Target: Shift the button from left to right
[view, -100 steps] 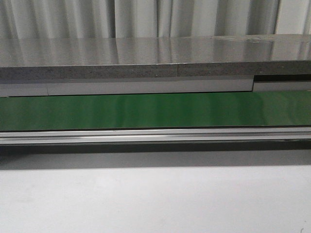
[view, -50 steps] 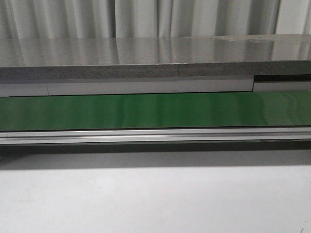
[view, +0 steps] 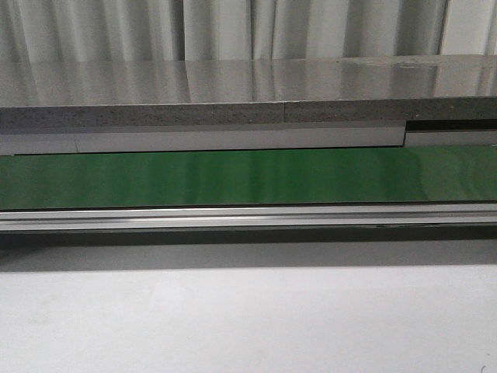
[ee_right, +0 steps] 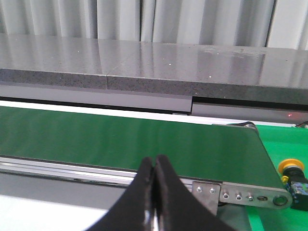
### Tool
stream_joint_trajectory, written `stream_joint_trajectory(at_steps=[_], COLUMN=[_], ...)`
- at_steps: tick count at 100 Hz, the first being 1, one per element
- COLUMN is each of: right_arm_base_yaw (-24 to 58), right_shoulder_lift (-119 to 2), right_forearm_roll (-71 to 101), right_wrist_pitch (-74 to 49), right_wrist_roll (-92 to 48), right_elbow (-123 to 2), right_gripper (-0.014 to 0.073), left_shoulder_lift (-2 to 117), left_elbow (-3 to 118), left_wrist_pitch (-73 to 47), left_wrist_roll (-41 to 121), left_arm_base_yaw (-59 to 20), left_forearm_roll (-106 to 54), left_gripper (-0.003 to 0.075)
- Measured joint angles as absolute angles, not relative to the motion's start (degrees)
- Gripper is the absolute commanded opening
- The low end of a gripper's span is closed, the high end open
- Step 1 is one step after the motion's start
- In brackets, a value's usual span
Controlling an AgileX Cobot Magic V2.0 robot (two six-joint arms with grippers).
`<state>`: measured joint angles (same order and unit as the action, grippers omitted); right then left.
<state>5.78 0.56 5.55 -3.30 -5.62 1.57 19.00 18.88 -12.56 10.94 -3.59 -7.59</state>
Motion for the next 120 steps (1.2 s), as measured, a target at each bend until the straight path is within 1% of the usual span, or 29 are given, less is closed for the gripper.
stream_joint_trajectory(at_steps=[41, 65, 95, 120], right_arm_base_yaw=[5.78, 5.78, 5.78, 5.78], right_shoulder_lift=[0.56, 0.56, 0.56, 0.56], right_forearm_roll=[5.55, 5.55, 5.55, 5.55], right_wrist_pitch=[-3.30, -3.35, -3.35, -3.35], right_wrist_roll=[-5.62, -5.62, -5.62, -5.62], right_elbow=[1.57, 1.57, 1.57, 1.57], right_gripper=[-0.0068, -0.0068, -0.0068, -0.0068], left_shoulder_lift=[19.00, 18.02, 9.49, 0.92], left_elbow=[18.88, 17.73, 10.19, 3.67], left_wrist_pitch=[-12.44, -7.11, -6.57, -6.57], left_wrist_roll=[10.94, 10.94, 2.28, 0.00], left_arm_base_yaw=[-3.59, -3.59, -2.61, -1.81], left_forearm_roll=[-7.59, -5.35, 2.07, 3.53], left_gripper=[-0.0019, -0.0019, -0.0019, -0.0019])
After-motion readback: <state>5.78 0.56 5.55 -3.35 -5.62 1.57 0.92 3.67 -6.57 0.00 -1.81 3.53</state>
